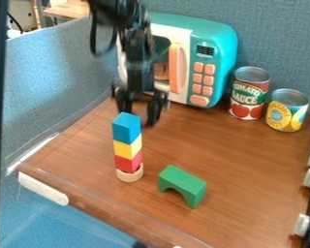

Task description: Move the brown cube and put it on top of the green one

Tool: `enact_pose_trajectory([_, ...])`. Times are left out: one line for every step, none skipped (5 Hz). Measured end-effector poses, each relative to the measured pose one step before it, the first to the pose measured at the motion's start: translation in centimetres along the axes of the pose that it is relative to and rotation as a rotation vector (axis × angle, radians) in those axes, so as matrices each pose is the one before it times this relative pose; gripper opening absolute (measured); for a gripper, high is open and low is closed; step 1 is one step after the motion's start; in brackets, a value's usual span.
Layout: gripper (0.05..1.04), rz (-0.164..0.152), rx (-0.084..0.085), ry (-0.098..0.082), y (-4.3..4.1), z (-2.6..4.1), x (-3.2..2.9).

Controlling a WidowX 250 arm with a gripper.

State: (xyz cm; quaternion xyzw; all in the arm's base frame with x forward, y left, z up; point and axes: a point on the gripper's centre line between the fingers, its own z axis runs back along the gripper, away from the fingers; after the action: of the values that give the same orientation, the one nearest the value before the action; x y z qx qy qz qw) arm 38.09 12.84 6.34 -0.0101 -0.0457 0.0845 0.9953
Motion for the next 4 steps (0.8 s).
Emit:
enact_pose_trajectory([0.788, -0.0002, 0.0238, -0.0441, -1.724, 3.295, 1.261])
enact_pose_trajectory([0.788, 0.0103, -0.0034, 0.0092, -0.691, 0.702, 0.207])
enact_pose_trajectory([0.788, 0.0134, -0.0244, 0.0172, -1.283, 0.026, -0.185])
enact_pose_trajectory([0.788, -0.0478, -0.0506, -0.0515, -3.985, 2.368, -0.173])
